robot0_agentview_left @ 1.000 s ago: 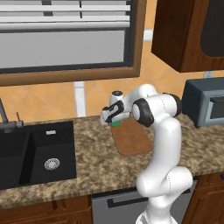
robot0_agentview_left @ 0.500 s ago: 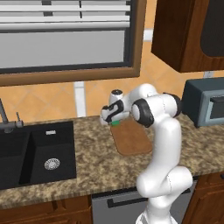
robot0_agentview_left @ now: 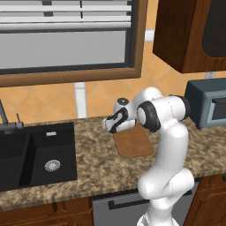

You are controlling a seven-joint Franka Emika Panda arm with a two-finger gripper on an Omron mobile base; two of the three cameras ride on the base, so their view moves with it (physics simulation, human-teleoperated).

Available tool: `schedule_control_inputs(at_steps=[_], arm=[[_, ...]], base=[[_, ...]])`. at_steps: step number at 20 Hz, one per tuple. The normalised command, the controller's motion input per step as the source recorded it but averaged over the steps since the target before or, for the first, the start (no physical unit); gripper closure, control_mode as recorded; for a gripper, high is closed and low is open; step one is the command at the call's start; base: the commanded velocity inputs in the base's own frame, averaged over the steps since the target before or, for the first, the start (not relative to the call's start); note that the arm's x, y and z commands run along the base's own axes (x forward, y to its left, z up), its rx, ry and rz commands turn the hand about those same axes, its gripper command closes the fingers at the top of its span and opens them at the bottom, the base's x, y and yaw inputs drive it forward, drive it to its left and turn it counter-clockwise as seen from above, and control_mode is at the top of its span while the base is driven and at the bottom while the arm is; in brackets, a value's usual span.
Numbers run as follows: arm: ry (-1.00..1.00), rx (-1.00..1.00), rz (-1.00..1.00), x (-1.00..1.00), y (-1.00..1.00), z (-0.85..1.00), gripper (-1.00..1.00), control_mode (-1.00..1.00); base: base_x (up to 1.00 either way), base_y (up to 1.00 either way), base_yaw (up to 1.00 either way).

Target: Pick up the sponge from the counter and clean the cutting board by briefly scrubbing or pressing down on the cutting board. Once finished, release the sponge.

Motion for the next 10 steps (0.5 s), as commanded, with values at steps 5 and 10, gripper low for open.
schedule_control_inputs(at_steps=[5, 10], arm=[[-0.02, 0.04, -0.10, -0.22, 0.00, -0.53, 1.00, -1.00], [0.17, 0.00, -0.08, -0.34, 0.00, -0.49, 1.00, -1.00]], base=[[0.00, 0.00, 0.00], [0.00, 0.00, 0.00]])
